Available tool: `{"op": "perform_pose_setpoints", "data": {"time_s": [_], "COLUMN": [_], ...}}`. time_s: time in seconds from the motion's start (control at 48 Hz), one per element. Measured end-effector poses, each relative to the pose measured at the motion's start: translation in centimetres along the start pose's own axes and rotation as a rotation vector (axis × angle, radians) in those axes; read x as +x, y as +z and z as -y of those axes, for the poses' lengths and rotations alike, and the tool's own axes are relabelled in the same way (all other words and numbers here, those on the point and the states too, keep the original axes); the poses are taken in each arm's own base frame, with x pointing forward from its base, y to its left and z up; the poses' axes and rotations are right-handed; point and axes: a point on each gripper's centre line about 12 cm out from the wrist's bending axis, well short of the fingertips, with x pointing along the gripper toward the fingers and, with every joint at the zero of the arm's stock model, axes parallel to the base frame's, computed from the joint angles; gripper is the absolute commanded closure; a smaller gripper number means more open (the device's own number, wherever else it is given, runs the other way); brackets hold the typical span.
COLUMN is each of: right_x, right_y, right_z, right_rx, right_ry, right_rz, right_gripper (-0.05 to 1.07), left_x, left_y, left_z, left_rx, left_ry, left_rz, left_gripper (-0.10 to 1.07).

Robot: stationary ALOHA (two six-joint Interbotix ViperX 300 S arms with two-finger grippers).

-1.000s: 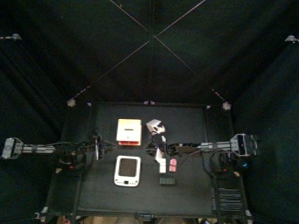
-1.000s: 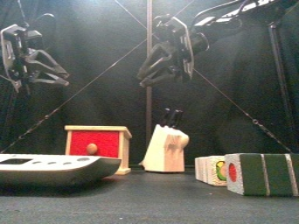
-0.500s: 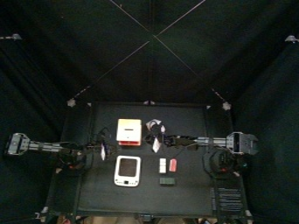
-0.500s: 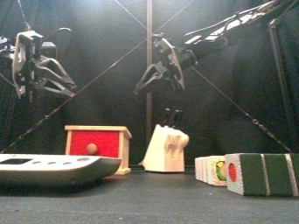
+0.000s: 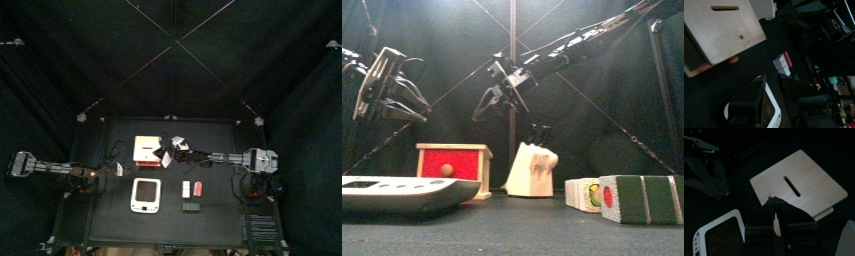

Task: Grab drawer handle

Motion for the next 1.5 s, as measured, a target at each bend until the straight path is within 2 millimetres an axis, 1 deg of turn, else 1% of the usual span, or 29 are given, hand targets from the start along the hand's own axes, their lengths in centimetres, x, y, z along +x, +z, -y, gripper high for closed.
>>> {"op": "perform_pose_setpoints", "data": {"time_s": [0.125,0.292,0.562,0.771,1.021,1.375,1.5], "right_x": [0.9,1.3,2.1,2.9,3.8,4.0,4.4], "right_y": [0.1,0.1,0.2,-0.2,-0.5,-0.5,-0.4], "right_z": [0.3,0.5,0.5,0.7,1.3,1.7,1.9], "right_rx": [-0.006,-0.008,-0.004,-0.004,-0.004,-0.001,0.001], "right_ry": [-0.037,-0.056,-0.064,-0.076,-0.113,-0.129,-0.138], "right_rz": [-0.015,-0.021,-0.024,-0.036,-0.056,-0.061,-0.062], "right_gripper": [0.75,0.75,0.75,0.75,0.75,0.75,0.75], "left_x": [0.6,1.3,2.2,2.9,3.6,4.7,5.3], "left_y": [-0.4,-0.8,-0.8,-0.7,-1.1,-1.1,-1.0], "left_z": [-0.6,-1.2,-1.2,-1.4,-1.8,-2.0,-1.9], "left_rx": [0.003,0.005,-0.006,-0.032,-0.035,-0.034,-0.035], "left_ry": [0.041,0.084,0.118,0.153,0.19,0.225,0.236], "left_rz": [-0.012,-0.02,-0.012,0.005,-0.009,-0.011,-0.007], "left_gripper": [0.3,0.28,0.14,0.14,0.14,0.14,0.14]}}
